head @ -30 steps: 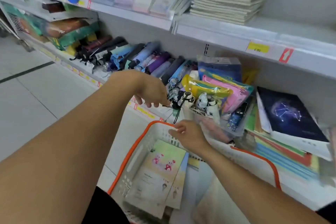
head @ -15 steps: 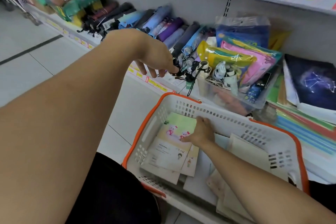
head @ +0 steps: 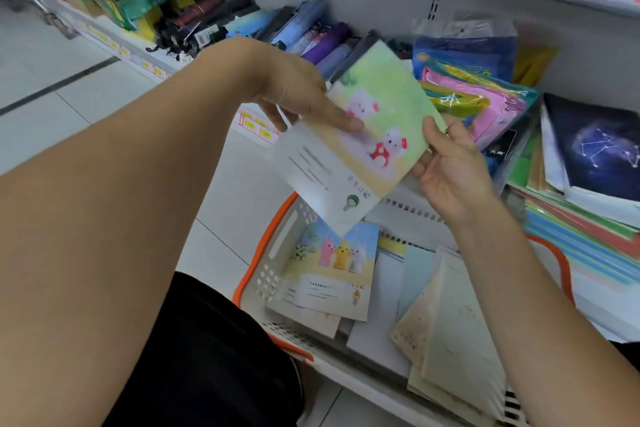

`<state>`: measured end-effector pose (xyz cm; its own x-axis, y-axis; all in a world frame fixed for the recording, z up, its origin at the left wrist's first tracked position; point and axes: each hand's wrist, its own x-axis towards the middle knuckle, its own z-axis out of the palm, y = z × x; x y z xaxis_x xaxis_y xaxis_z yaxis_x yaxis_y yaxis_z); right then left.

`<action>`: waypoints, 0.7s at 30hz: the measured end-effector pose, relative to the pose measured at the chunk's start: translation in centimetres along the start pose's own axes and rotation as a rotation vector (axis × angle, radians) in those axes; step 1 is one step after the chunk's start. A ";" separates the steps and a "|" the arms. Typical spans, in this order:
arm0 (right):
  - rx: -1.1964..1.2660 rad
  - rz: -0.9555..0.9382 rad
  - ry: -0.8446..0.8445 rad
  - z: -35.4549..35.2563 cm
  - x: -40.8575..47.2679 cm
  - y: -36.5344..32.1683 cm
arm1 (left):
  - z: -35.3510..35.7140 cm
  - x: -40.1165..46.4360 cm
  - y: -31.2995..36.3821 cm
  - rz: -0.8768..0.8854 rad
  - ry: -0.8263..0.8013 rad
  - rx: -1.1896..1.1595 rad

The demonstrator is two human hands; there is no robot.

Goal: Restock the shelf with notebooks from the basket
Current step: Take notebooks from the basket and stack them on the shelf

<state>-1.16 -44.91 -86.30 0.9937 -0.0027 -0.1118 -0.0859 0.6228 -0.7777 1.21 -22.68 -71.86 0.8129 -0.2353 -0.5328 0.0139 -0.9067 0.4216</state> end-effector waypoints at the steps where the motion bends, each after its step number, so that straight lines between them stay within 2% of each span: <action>1: 0.078 -0.007 -0.025 0.8 0.2 0.0 | -0.1 -0.2 0.0 0.025 -0.035 -0.044; 3: 0.152 0.041 -0.041 1.1 0.7 1.3 | -0.5 -0.3 0.0 0.073 -0.034 -0.107; 4: 0.094 0.105 -0.008 0.8 0.8 2.8 | -0.8 -0.3 0.0 0.072 0.045 -0.068; 5: -0.105 0.176 0.065 0.1 0.7 4.6 | -1.0 -0.3 0.1 0.050 0.151 0.013; 7: -0.854 0.296 0.188 -2.8 -0.1 9.6 | -1.3 0.0 0.0 -0.010 0.319 0.122; 8: -1.149 0.362 0.185 -4.4 -1.1 11.9 | -1.3 0.1 -0.2 -0.030 0.351 0.128; 9: -1.300 0.442 0.170 -6.0 -2.1 13.9 | -1.3 0.2 -0.4 -0.039 0.362 0.123; 11: -1.342 0.521 0.153 -8.3 -3.6 16.4 | -1.3 0.4 -0.8 -0.041 0.358 0.095; 15: -1.289 0.438 0.126 -9.2 -3.6 16.6 | -1.3 0.9 -1.3 -0.037 0.358 0.102; 21: -1.081 0.330 0.294 -9.1 -2.8 12.5 | -1.5 1.5 -1.7 -0.074 0.379 0.186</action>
<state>-5.69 -44.22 -101.36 0.8691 -0.2347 -0.4354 -0.4939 -0.3626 -0.7903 3.28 -20.92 -72.25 0.9706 -0.0529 -0.2347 0.0036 -0.9722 0.2342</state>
